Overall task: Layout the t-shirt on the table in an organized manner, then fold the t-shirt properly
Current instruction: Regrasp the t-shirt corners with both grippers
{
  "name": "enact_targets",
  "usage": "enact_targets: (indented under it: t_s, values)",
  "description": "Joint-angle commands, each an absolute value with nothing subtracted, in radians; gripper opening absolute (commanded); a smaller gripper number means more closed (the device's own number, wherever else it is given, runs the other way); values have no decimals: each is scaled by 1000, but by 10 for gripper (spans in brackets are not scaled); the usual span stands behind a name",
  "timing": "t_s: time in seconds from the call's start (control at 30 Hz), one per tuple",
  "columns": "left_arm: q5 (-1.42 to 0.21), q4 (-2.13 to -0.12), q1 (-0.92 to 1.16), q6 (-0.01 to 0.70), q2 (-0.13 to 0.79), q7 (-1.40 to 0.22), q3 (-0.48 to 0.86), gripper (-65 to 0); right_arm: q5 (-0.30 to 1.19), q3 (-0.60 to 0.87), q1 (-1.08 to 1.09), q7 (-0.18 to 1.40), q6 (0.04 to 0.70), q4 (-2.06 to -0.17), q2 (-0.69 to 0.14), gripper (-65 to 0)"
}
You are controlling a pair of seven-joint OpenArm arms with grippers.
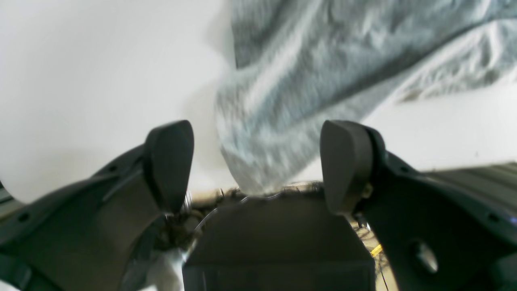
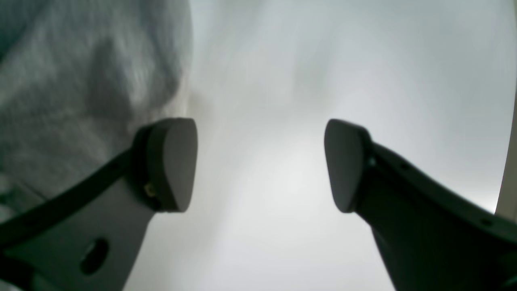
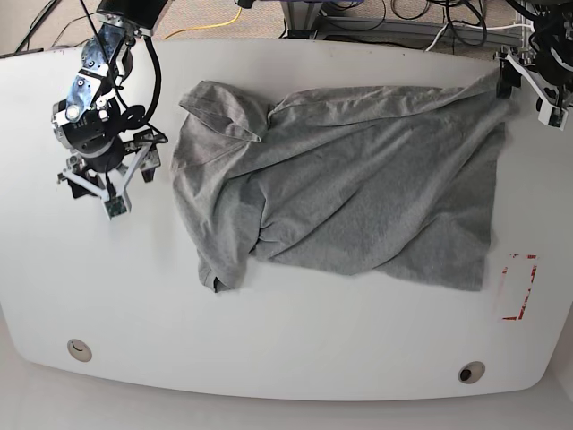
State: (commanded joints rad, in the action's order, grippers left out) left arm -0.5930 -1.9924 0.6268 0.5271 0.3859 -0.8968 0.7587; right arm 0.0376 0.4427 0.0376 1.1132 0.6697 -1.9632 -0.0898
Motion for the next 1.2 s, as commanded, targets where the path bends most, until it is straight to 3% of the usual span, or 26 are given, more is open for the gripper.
enact_targets:
  t_s: [0.3,0.7,1.2]
  values:
    - [-590,-1992,456,526,386,-897,817,-204,38,441,225,1110,671,-1692,-84,-176]
    - [-590,-1989,430,524,386,-897,817,-204,38,443,266,1032,698,-1419,-84,-176]
    - [-590,-1988,430,524,386,-897,812,-204,38,440,222,984,698,-1353,-42,-176]
